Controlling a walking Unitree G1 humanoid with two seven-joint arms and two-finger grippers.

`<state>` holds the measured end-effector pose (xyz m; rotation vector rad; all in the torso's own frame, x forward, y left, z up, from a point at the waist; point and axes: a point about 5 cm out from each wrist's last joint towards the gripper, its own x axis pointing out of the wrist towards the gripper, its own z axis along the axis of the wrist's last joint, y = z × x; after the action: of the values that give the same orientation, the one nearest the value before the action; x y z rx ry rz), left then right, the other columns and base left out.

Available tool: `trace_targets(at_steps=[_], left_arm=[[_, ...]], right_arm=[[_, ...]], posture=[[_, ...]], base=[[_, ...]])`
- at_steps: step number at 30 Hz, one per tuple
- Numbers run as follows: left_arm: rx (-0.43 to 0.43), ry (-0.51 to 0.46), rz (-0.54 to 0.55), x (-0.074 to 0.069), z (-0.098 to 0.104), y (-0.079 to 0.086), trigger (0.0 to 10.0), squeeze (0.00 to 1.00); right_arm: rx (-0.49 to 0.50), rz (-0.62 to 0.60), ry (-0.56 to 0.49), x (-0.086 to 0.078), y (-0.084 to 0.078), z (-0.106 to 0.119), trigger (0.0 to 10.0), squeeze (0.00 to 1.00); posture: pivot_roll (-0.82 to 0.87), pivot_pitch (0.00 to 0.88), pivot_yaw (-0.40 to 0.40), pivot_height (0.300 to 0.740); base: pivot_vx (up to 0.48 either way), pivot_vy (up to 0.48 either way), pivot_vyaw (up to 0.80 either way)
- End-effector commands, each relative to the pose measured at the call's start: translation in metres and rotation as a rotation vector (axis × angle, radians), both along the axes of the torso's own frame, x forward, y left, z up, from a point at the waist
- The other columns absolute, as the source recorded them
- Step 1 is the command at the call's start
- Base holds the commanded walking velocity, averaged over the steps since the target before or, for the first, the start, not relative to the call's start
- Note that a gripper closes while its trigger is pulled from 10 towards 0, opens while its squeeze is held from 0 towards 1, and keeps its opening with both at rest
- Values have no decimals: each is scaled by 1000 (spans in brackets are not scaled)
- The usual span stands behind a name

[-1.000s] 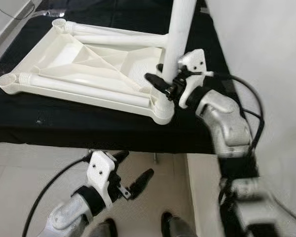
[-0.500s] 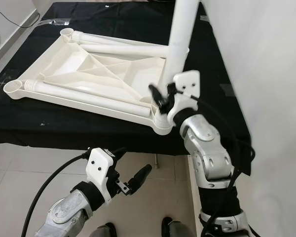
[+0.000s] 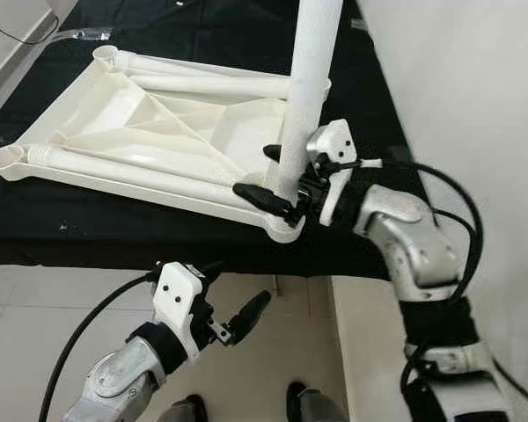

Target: Building children table

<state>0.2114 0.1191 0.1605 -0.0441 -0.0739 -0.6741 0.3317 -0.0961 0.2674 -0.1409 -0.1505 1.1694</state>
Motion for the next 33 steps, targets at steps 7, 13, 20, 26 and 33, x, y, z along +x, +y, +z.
trace_targets(at_steps=[7,13,20,26,33], left_arm=[[-1,14,-5,-7,-1,0,10000,0],[2,18,-8,-8,-1,1,10000,0],[4,21,-8,-9,-1,2,10000,0],[2,23,-10,-9,-2,2,10000,0],[1,18,0,-8,-1,3,10000,0]], right_arm=[[-7,208,44,17,4,8,6745,0],[-20,267,54,20,2,8,0,0],[-14,264,46,23,-1,8,0,0],[-13,72,-24,27,-8,4,0,0],[99,-823,80,-2,1,-45,0,0]], posture=[[8,291,-15,740],[13,296,-11,740],[9,297,-6,740],[-1,295,-19,740],[-17,299,-23,740]], base=[[0,0,0],[0,0,0],[0,0,0],[0,0,0],[0,0,0]])
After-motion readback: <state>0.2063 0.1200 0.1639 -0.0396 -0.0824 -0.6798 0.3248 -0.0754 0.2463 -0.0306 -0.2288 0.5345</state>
